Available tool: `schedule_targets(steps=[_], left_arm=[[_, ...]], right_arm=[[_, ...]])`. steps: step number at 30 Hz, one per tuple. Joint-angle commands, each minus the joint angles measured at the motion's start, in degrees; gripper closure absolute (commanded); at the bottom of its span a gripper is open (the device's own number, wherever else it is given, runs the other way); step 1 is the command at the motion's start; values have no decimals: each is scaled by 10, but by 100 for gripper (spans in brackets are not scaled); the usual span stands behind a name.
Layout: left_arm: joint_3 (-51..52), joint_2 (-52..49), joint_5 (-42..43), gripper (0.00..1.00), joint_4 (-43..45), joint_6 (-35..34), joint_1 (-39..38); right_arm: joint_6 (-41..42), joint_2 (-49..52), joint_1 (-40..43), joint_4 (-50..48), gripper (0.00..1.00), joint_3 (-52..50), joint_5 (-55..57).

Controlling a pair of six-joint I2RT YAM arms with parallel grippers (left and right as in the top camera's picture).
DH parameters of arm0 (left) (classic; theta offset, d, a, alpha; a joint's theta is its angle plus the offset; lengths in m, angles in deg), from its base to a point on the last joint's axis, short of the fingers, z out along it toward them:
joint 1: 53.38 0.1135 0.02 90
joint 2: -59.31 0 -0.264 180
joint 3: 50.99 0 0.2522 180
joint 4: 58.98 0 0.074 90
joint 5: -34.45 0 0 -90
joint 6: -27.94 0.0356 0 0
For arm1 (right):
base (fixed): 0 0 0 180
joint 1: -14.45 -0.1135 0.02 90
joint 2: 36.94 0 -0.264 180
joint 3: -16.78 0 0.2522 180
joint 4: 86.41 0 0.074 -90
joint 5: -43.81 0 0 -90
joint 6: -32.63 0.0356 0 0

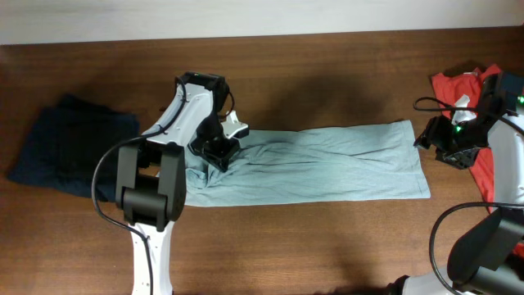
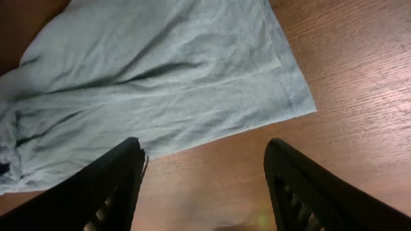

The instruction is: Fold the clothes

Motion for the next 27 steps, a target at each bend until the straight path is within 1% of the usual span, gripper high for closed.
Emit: schedule_targets(steps=[1,4,10,15,21,27], left_arm=[[-5,15,37,99,-22,-2,-19],[-5,22,56,99,-39,-2,-41],[-5,22,57,99,-41,-3,-80],[-5,23,55,99,-56,-9,-94],[-5,23,54,99,-73,-9,-93],[-5,29,7,99,-99,-23,-93]], right_arm=[[-6,-11,3,0,37,12,-3],[-7,-11,3,0,37,12,-3],[-7,-11,3,0,37,12,-3],[-7,-11,3,0,37,12,0],[-7,-11,3,-1,37,12,0],[-7,-11,3,-1,37,12,0]])
